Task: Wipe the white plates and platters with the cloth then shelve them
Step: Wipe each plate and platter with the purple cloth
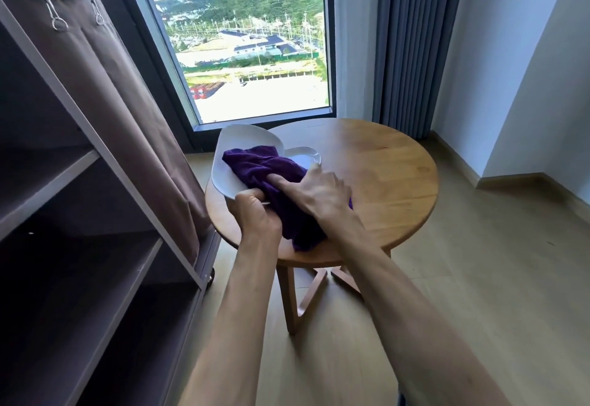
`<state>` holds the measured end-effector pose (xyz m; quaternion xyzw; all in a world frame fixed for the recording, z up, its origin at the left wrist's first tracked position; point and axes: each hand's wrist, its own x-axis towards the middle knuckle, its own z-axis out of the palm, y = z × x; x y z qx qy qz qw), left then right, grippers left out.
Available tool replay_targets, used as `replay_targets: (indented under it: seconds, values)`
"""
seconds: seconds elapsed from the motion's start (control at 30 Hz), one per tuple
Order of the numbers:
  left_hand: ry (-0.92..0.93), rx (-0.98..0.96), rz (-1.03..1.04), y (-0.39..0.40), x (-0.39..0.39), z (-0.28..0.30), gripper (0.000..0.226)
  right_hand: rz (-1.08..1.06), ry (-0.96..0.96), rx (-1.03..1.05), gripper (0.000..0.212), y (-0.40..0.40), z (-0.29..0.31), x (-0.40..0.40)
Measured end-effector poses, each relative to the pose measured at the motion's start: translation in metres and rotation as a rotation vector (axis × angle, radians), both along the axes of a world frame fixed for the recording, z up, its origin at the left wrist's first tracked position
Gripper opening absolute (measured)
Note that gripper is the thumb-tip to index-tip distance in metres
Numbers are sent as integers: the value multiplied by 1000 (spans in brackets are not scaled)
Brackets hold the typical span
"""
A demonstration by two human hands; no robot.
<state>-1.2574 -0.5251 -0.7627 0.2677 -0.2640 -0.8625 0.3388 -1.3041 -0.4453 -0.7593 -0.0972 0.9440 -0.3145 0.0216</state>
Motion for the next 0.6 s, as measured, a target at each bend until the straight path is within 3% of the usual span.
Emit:
replay_targets:
  seconds: [0.1,0.23,0.3,0.37,0.47,0.53,0.6]
  values:
    - [28,-2,-25,11,3,2,73,105,-236,-210,92,1,-5,-4]
    - [42,-30,-118,21,2,6,77,105,-469,-1070,24,4,-14,-10]
    - [41,-69,-162,19,-2,10,66,16,-513,-1337,20,7,-18,-12]
    - [13,-150,-210,14,0,14,62,-76,-521,-1452,23,9,-16,-17]
    - [-44,-289,-292,-3,15,11,53,-213,-522,-1580,12,19,-9,-33]
    - [-89,-367,-371,-18,26,10,43,-271,-501,-1586,7,22,-6,-39]
    - [-49,-343,-397,-19,29,9,47,-346,-498,-1567,10,17,-6,-39]
